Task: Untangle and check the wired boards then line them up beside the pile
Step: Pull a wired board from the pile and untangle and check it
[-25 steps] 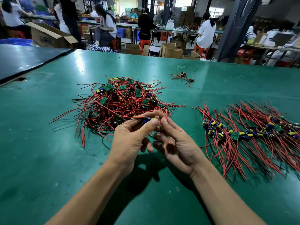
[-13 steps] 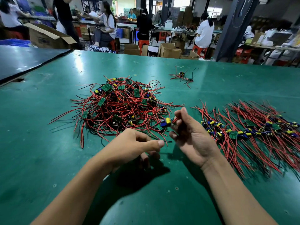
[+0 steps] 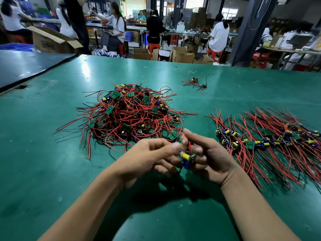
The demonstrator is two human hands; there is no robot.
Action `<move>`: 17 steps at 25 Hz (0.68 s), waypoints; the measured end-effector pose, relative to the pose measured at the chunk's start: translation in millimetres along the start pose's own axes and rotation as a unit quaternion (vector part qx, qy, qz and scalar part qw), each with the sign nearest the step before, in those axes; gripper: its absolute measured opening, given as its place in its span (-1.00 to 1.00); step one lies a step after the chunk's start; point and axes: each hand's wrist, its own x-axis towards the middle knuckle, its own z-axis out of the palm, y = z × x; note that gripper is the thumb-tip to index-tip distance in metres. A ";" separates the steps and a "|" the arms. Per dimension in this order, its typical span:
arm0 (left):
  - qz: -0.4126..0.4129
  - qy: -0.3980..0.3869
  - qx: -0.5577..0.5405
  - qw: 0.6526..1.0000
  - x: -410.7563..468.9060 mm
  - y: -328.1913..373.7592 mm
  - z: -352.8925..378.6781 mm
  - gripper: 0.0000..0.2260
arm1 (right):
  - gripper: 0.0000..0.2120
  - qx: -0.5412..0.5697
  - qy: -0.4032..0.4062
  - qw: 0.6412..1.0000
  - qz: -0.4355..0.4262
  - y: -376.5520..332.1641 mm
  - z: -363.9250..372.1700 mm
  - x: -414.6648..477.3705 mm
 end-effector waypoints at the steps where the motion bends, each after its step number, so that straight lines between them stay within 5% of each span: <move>1: -0.005 -0.036 0.010 0.999 -0.1 -2.1 2.3 -0.80 | -0.78 0.004 0.003 1.000 0.007 0.6 1.3 0.7; 6: -0.005 -0.074 -0.009 0.997 1.1 -4.3 1.3 -0.88 | -0.80 -0.027 0.044 0.999 -0.006 3.2 3.1 4.9; 12: -0.002 0.039 0.005 0.999 9.4 -22.9 2.2 -0.54 | -0.79 -0.100 0.038 0.994 -0.015 14.4 4.2 9.2; 17: 0.005 0.076 -0.035 0.996 12.6 -26.0 9.6 -0.90 | -0.79 -0.147 0.088 0.984 -0.056 20.5 -3.7 15.4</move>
